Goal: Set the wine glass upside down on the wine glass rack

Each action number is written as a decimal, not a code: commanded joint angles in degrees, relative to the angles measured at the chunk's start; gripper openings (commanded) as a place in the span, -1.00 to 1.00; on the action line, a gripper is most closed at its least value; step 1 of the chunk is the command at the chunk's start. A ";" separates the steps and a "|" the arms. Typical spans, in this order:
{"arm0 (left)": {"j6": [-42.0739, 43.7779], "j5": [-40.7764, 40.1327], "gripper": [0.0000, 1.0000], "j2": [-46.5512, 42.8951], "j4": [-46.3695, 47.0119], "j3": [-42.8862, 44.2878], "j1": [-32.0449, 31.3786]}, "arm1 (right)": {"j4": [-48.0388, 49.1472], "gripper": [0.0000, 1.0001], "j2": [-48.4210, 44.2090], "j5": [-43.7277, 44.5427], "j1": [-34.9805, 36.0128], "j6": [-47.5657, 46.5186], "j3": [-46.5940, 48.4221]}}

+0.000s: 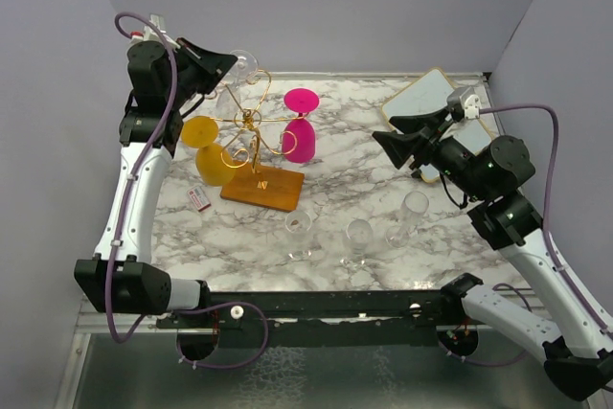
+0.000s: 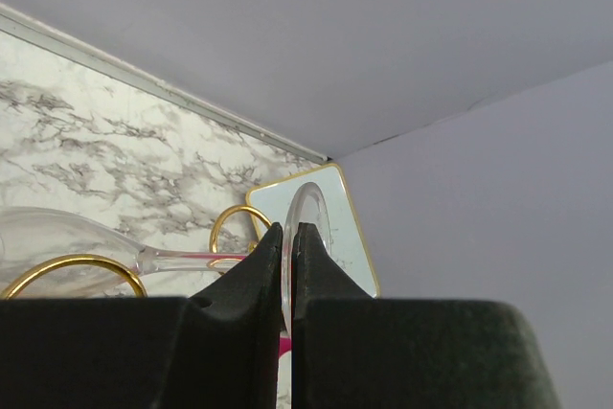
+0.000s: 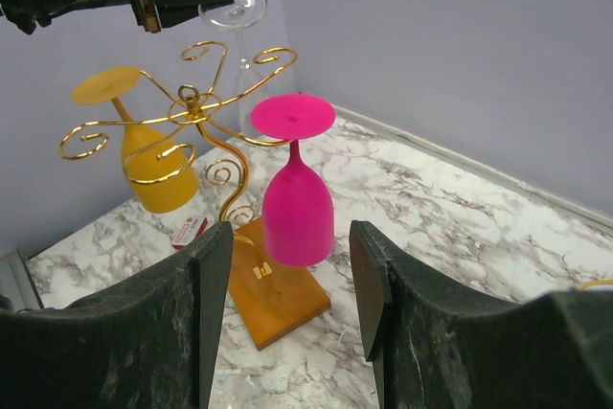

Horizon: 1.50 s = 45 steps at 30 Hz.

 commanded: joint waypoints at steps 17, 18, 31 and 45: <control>-1.46 12.05 -1.00 -3.26 4.75 -2.68 -0.45 | 1.32 0.03 1.73 -2.21 0.18 2.16 0.43; -1.67 12.31 -1.00 -3.01 4.94 -2.50 -0.86 | 1.49 0.03 1.69 -2.23 0.22 2.25 0.36; -3.01 11.08 -1.00 2.18 8.43 0.58 -3.60 | 0.78 0.03 0.23 -0.67 0.18 2.35 0.14; -2.83 6.37 -1.00 6.08 10.60 2.49 -3.52 | 0.57 0.02 -0.07 -0.56 0.23 2.76 0.86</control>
